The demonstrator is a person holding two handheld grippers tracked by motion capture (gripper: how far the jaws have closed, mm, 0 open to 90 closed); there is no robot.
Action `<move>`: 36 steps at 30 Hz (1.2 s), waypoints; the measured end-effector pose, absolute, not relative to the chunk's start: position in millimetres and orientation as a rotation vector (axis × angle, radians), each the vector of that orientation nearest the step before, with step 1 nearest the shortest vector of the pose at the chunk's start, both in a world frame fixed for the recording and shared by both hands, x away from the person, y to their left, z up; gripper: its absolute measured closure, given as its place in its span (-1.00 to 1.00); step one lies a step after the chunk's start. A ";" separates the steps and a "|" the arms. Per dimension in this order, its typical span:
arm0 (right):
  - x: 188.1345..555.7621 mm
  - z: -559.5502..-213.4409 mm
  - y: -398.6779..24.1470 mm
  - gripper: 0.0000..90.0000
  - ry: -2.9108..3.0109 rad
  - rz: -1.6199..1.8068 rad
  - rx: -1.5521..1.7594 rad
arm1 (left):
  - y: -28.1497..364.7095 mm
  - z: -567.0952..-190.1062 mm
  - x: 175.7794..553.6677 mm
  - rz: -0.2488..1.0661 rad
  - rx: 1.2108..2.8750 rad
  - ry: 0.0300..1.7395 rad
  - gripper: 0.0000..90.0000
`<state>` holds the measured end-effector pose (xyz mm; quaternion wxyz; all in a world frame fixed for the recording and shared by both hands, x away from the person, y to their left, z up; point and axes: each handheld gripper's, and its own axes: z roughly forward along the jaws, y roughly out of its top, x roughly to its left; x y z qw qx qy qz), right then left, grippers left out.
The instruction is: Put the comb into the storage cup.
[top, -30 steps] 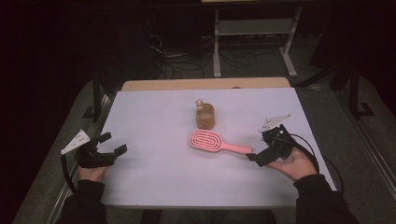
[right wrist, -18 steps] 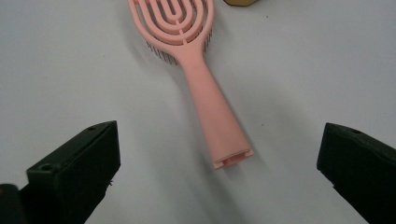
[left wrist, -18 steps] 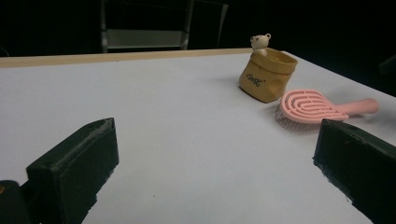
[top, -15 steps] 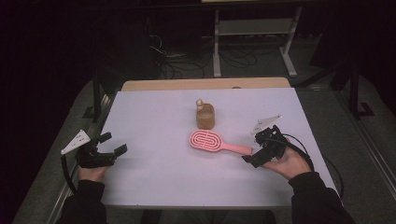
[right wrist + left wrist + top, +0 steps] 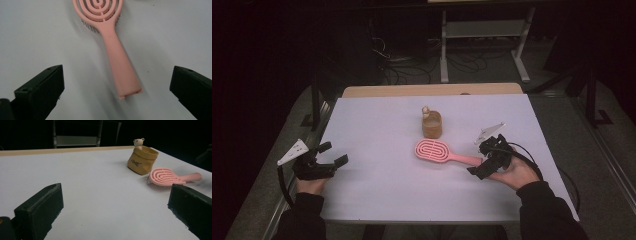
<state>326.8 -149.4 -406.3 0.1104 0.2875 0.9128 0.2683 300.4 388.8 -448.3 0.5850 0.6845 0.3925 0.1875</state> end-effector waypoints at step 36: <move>357.2 -418.2 -99.2 -1.00 2.785 0.700 0.707 | 389.1 -449.4 301.9 0.426 1.599 0.911 -1.00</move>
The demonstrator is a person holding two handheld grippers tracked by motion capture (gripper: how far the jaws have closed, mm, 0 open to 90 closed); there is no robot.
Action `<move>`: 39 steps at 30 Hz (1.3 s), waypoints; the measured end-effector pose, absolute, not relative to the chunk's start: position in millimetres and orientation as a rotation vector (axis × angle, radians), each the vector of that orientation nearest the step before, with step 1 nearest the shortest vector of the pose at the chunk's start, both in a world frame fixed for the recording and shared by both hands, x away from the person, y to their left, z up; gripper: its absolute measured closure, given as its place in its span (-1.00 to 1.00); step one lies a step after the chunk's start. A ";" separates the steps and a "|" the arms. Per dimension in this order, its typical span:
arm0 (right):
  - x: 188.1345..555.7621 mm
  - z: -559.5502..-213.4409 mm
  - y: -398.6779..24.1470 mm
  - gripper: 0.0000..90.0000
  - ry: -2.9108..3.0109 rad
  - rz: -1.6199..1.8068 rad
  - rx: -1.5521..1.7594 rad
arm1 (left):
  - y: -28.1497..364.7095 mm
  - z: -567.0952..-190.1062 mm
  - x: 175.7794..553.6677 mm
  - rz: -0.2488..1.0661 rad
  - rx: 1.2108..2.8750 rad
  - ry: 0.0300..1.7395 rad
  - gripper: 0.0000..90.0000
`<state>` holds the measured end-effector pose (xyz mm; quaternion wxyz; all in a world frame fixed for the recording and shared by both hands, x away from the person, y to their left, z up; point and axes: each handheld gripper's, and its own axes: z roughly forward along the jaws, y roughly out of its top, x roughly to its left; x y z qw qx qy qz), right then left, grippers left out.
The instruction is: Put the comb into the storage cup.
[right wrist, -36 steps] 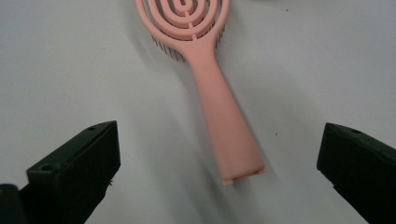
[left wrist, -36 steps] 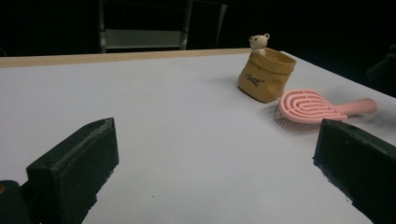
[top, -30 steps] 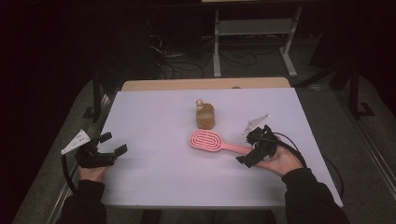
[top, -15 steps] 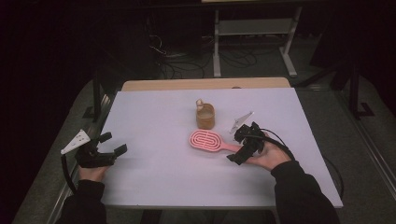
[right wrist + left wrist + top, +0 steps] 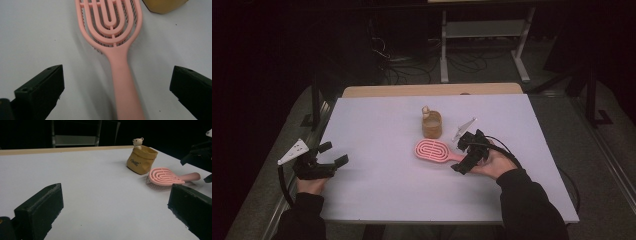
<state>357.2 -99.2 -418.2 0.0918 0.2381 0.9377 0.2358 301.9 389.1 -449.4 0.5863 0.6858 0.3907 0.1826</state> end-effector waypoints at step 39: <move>378.6 -441.6 -88.7 0.05 2.894 0.653 0.614 | 389.4 -450.8 304.6 0.418 1.610 0.909 -1.00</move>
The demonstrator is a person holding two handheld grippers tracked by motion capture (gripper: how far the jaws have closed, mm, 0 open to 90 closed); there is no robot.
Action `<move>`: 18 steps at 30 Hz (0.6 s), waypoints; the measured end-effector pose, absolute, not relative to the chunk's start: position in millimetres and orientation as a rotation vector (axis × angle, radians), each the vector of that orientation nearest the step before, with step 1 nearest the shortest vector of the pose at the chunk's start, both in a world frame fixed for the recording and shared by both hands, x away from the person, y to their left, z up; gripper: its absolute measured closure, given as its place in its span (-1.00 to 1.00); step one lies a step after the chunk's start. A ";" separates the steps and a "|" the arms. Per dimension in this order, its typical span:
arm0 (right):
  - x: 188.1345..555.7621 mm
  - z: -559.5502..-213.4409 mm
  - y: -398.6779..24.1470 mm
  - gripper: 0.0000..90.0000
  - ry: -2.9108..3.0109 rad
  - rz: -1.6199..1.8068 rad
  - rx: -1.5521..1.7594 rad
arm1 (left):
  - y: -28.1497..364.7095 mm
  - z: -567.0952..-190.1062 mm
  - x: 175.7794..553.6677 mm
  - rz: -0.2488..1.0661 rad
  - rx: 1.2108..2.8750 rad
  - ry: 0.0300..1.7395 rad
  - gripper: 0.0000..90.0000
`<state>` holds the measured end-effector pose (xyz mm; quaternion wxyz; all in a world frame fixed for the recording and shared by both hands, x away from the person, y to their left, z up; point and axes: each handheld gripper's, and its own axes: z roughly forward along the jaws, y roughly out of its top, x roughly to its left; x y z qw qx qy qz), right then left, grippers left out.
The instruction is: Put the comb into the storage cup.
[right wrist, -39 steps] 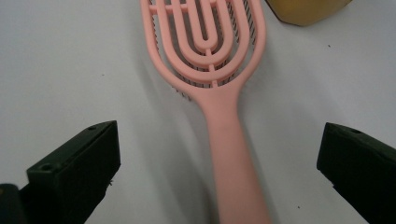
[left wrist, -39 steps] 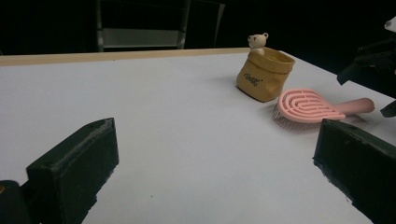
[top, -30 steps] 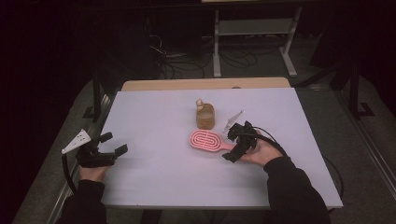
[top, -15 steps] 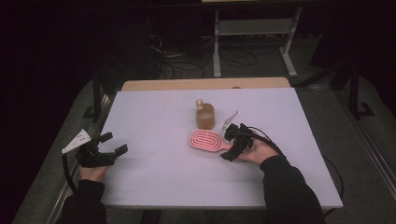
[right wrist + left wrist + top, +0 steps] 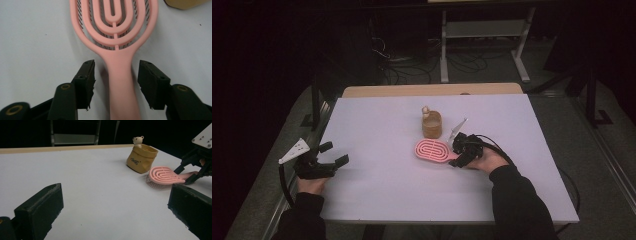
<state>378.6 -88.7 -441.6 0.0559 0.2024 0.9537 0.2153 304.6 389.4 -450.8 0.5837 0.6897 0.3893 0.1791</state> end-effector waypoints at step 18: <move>378.6 -444.6 -84.3 0.50 2.902 0.619 0.510 | 389.1 -451.3 305.4 0.416 1.611 0.913 -1.00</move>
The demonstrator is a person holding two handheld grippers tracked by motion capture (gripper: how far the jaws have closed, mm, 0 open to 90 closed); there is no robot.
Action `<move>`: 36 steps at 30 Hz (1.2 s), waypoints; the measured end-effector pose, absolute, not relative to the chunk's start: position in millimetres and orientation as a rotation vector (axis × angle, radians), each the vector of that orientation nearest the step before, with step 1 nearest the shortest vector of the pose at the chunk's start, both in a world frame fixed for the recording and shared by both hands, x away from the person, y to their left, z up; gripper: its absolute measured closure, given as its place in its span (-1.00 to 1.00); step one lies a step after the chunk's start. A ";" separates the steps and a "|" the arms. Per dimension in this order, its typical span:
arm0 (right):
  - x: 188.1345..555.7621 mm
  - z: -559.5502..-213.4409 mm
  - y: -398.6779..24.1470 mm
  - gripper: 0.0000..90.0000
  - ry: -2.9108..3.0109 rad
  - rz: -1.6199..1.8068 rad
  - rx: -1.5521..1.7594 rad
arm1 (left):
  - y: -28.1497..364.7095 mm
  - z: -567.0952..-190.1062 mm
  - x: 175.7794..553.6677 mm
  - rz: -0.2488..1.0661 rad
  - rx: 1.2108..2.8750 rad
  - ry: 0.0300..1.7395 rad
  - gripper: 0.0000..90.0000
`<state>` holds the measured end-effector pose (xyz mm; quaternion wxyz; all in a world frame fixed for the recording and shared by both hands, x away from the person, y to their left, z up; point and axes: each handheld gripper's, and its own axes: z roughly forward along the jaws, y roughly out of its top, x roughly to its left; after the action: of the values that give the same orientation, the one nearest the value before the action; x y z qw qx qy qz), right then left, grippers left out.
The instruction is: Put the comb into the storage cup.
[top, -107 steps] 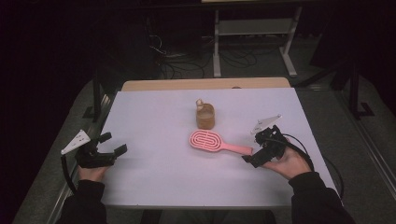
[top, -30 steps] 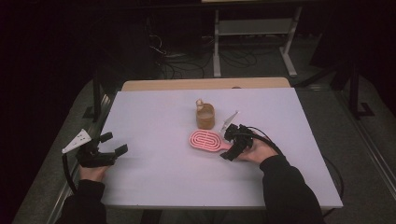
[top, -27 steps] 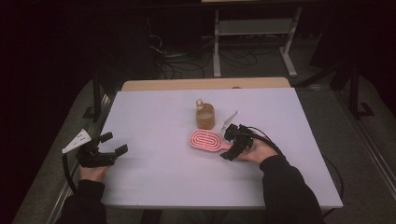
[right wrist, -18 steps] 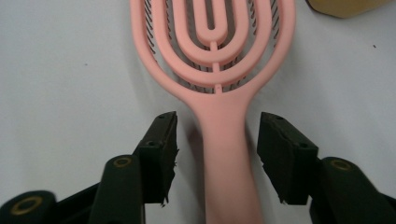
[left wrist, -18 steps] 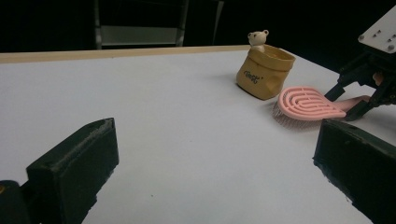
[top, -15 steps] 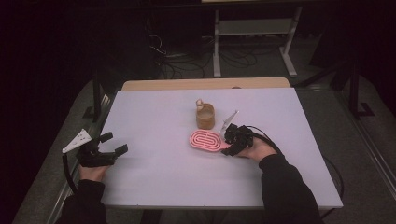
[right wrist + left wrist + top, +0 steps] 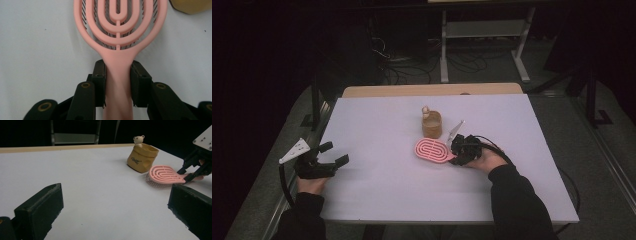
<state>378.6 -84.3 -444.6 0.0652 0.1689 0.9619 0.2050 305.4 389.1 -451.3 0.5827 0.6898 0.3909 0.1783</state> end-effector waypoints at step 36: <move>368.3 -399.2 -78.1 0.51 2.851 0.736 0.449 | 389.1 -451.6 304.3 0.403 1.601 0.918 -1.00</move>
<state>368.3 -78.1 -399.2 0.0815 0.1502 0.9540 0.2463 304.3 389.1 -451.6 0.5862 0.6866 0.3937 0.1729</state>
